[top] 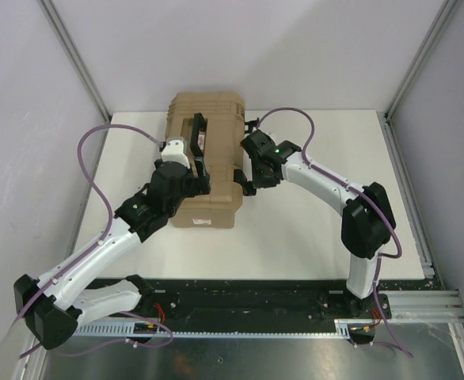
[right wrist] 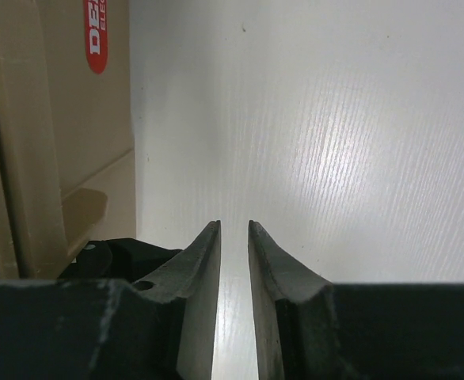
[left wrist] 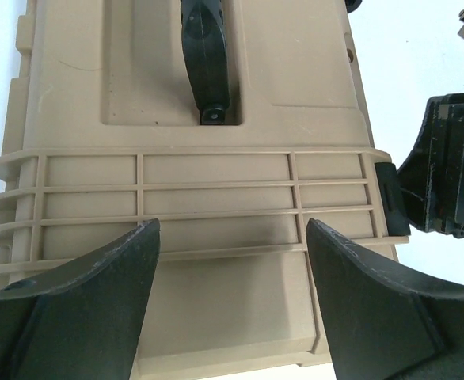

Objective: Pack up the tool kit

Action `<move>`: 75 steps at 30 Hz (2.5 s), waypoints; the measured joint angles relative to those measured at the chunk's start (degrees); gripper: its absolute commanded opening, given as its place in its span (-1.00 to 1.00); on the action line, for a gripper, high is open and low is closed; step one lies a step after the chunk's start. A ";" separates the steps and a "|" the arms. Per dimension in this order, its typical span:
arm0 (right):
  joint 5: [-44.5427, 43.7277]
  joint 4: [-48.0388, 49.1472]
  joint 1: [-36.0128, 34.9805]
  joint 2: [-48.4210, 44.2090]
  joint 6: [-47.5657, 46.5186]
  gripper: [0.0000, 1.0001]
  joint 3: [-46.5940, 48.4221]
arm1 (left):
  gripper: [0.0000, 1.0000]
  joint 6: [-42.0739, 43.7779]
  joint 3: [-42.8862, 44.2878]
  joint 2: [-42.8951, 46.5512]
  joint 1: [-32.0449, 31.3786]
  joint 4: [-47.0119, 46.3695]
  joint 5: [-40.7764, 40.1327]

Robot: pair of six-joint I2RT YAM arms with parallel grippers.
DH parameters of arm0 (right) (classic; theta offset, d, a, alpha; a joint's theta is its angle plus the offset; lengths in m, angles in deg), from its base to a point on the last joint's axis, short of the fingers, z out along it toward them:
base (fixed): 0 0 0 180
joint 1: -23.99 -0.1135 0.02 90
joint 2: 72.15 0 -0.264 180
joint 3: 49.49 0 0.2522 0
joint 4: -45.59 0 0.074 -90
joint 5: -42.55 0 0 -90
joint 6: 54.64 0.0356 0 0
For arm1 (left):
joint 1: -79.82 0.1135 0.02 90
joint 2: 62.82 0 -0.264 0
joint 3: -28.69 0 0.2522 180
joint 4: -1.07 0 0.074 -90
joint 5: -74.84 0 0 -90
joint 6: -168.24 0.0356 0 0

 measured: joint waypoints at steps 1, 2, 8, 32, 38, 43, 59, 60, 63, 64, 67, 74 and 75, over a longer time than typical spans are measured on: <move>0.22 -0.11 0.00 0.09 -0.07 -0.50 0.00 | 0.59 -0.04 -0.59 0.31 0.07 -0.57 0.17; 0.50 -0.24 0.00 0.17 -0.09 -0.51 0.00 | 0.58 -0.11 -1.16 0.55 0.13 -1.07 0.39; 1.66 -0.35 0.02 0.33 -0.20 -0.55 -0.07 | 0.57 -1.81 -3.52 1.29 0.39 -4.98 0.87; 7.10 6.84 0.02 1.40 5.53 -0.83 -6.19 | 0.35 -10.75 -11.41 3.39 2.23 -19.21 13.77; 9.29 12.74 0.04 0.79 8.72 -0.84 -9.92 | 0.34 -10.91 -12.81 3.39 3.21 -22.25 17.99; 12.90 17.31 -0.33 0.79 10.88 -0.86 -11.45 | 0.33 -11.04 -13.64 3.39 3.45 -24.13 19.43; 9.79 24.55 2.19 -9.53 16.87 -0.51 -23.65 | 0.54 -9.22 -8.96 7.10 5.29 -13.27 22.45; 9.35 24.65 3.37 -11.43 17.22 -0.47 -25.05 | 0.59 -8.17 -7.61 7.78 5.29 -9.20 22.27; 8.17 25.31 7.13 -15.69 18.14 -0.35 -27.43 | 0.79 -4.26 -2.97 8.02 5.31 -0.94 20.70; 7.80 25.81 8.44 -16.61 18.25 -0.32 -27.85 | 0.85 -2.89 -1.42 7.96 5.38 1.66 19.76; 7.76 27.30 11.19 -17.68 18.45 -0.18 -28.30 | 0.97 0.00 3.26 7.39 5.77 6.47 15.98; 15.50 34.88 18.34 -16.44 18.29 -0.10 -29.00 | 0.99 2.86 17.18 -0.98 12.59 8.98 11.72; 17.84 36.76 19.80 -15.50 18.32 -0.09 -29.00 | 0.99 2.73 19.67 -3.87 14.93 9.03 12.94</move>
